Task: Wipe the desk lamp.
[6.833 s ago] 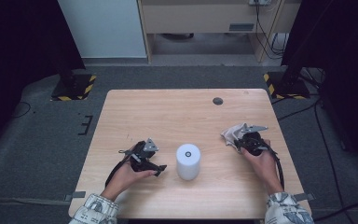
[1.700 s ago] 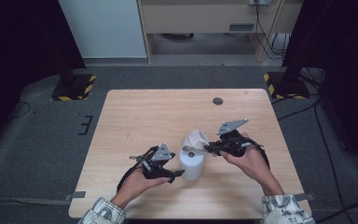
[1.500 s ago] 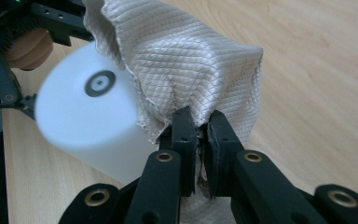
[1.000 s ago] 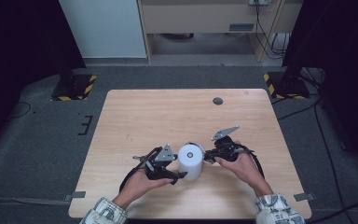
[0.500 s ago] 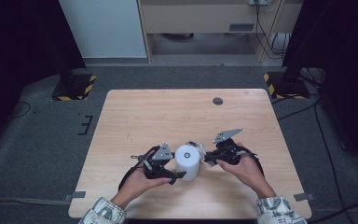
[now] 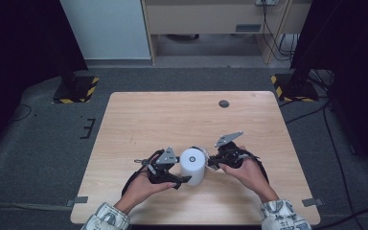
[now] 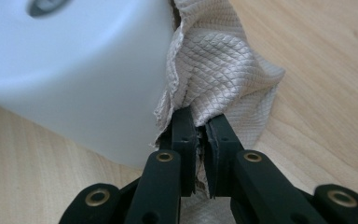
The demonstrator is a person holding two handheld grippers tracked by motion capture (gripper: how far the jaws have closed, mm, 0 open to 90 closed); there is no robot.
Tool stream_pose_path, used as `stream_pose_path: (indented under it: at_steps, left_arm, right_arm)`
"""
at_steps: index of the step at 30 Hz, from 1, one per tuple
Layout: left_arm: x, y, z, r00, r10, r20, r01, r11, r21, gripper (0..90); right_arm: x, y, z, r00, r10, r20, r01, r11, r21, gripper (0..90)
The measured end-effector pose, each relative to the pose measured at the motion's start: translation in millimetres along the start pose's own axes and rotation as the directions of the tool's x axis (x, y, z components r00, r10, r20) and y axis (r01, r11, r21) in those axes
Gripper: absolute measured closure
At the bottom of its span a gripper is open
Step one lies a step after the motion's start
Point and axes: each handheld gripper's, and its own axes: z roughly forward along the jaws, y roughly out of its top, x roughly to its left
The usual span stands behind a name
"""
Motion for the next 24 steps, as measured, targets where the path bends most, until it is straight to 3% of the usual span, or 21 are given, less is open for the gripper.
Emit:
stream_pose_path:
  at_steps: [15, 20, 24]
  left_arm:
    - [0.0, -0.4, 0.6, 1.0, -0.004, 0.001, 0.004, 1.0, 0.006, 19.0]
    - [0.1, -0.4, 0.6, 1.0, -0.003, 0.001, 0.003, 1.0, 0.007, 19.0]
    - [-0.5, -0.2, 1.3, 1.0, -0.005, -0.001, 0.005, 1.0, 0.005, 19.3]
  right_arm:
    - [-9.8, -3.6, 13.7, 0.9994, 0.02, -0.028, -0.019, 1.0, 0.013, 84.1]
    - [-7.0, 5.6, -4.5, 0.9985, 0.027, -0.048, -0.031, 0.997, -0.075, 84.1]
    - [-6.7, 10.7, -19.0, 0.997, 0.029, -0.072, -0.04, 0.988, -0.148, 84.1]
